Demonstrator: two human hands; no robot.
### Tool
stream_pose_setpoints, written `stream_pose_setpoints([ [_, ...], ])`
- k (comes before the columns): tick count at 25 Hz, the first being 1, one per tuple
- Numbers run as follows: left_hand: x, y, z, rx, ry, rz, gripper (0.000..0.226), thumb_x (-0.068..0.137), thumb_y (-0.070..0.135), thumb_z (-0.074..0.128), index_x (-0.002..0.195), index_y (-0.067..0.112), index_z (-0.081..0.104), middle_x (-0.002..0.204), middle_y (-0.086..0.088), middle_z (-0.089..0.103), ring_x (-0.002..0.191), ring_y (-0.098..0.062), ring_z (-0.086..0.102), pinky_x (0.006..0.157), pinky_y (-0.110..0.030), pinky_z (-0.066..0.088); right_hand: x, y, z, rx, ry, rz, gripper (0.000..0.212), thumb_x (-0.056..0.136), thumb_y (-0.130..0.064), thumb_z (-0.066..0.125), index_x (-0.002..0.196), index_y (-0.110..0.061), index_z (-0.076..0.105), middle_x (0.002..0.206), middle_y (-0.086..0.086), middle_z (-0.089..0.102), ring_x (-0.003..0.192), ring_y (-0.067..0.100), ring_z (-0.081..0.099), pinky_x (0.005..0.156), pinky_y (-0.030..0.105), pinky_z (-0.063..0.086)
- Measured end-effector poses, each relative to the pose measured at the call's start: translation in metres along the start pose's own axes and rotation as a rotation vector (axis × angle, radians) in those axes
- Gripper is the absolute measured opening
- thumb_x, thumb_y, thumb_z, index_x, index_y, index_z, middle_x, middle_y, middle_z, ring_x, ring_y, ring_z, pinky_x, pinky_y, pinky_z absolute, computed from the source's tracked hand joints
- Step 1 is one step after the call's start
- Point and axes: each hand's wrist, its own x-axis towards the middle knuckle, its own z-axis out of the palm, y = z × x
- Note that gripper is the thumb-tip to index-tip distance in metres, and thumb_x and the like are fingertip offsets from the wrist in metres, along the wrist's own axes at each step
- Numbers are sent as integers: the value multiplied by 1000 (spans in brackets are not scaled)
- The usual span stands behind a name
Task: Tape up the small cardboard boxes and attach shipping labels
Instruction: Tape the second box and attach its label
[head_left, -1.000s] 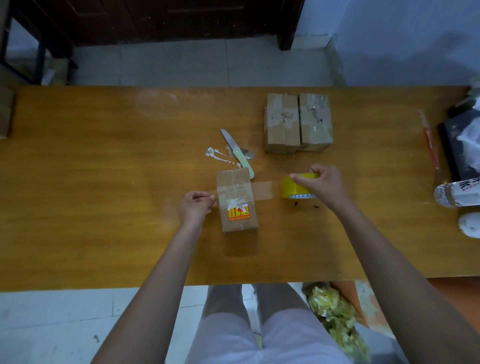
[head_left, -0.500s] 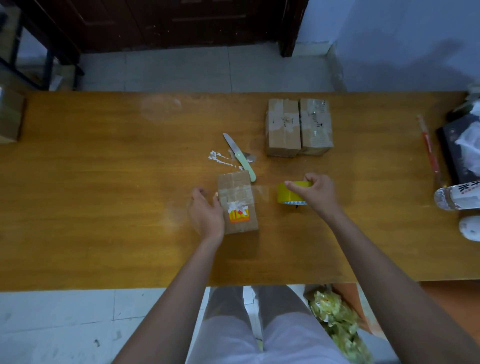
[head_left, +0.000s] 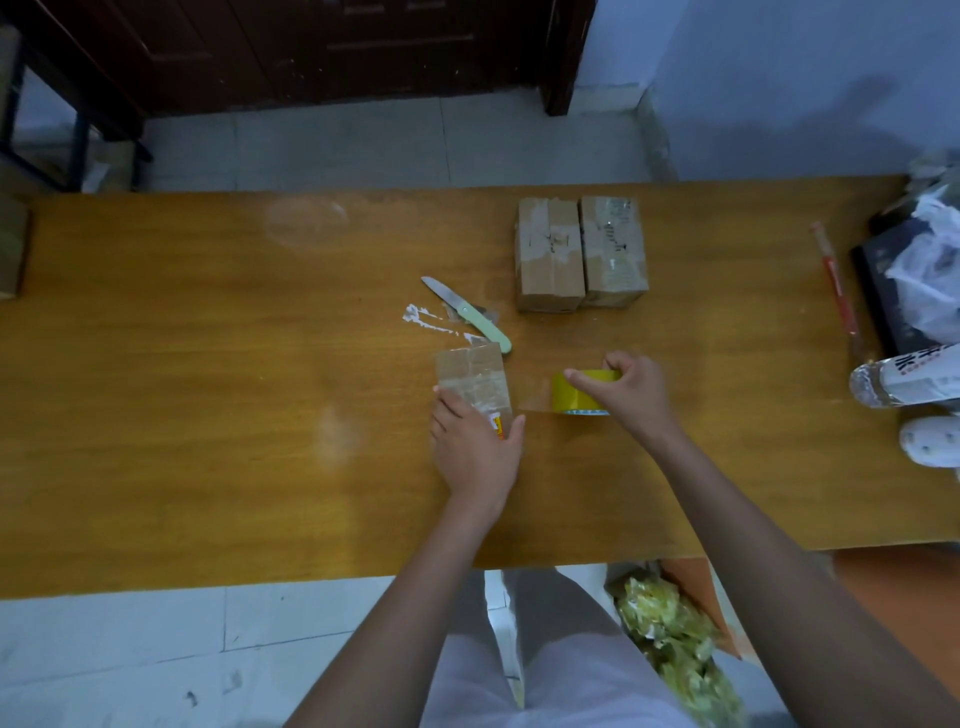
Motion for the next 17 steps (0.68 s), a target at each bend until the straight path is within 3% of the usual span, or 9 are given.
stream_pose_setpoints([
  [8,12,12,10,0,20,-149,121,60,56,80,147,-3,19,143,-19,40,130,-34,42,102,-41,40,1,8,-9,27,-9,29,53,76,-44,78,60,-16,36,59,3,31,56,13,33,54,33,20],
  [13,17,5,6,78,-76,-197,137,60,68,77,152,-1,3,144,-21,31,129,-36,38,101,-43,39,2,2,-24,76,-118,9,56,66,-60,77,67,-16,43,63,3,39,59,16,40,55,31,28],
  [15,20,-5,-1,108,-54,-165,134,58,66,79,150,-1,9,139,-21,35,123,-36,42,98,-41,41,3,1,-30,21,-204,22,58,56,-66,79,82,-21,52,76,-3,48,69,14,48,57,26,37],
  [17,26,-21,-9,132,53,-56,116,61,60,80,142,-3,26,131,-21,44,115,-35,48,94,-40,43,1,-1,-33,-42,-298,68,90,51,-63,84,123,-20,54,108,-4,50,97,14,51,77,29,49],
])
